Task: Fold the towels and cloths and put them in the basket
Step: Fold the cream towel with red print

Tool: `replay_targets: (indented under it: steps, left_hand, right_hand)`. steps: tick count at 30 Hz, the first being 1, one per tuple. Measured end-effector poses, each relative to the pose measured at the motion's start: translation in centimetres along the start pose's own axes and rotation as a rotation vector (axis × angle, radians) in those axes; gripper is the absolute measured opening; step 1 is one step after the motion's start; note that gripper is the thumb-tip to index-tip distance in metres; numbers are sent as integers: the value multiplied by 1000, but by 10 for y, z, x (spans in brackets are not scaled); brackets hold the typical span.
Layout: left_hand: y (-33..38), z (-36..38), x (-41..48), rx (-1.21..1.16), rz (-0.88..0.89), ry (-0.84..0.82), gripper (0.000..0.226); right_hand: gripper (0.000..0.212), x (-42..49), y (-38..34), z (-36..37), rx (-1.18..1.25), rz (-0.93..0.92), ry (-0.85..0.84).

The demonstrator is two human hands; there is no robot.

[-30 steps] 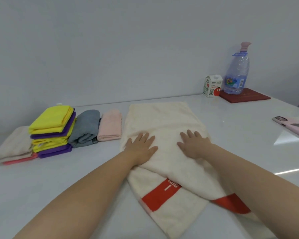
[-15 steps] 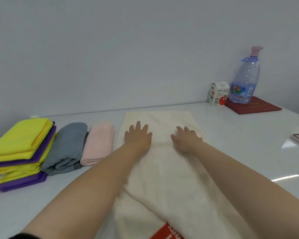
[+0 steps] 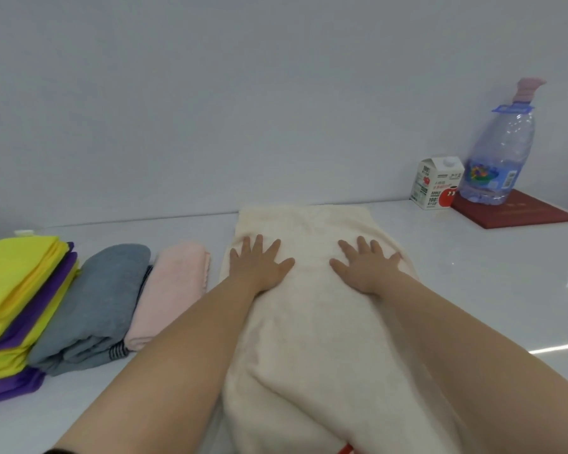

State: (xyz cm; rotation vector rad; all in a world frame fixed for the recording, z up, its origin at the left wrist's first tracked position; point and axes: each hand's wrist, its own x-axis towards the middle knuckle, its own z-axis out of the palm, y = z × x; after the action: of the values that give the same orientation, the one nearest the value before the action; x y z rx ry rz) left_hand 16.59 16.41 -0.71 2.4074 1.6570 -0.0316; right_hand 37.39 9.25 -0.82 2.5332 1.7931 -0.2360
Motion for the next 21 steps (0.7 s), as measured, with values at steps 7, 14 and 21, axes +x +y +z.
replay_targets:
  steps: [7, 14, 21]
  left_hand:
    - [13, 0, -32, 112, 90, 250, 53]
    - [11, -4, -130, 78, 236, 226, 52]
    - [18, 10, -238, 55, 398, 260, 74]
  right_hand:
    - [60, -20, -16, 0, -81, 46, 247]
    - [47, -106, -33, -3, -17, -94, 175]
    - [46, -197, -20, 2, 9, -187, 137]
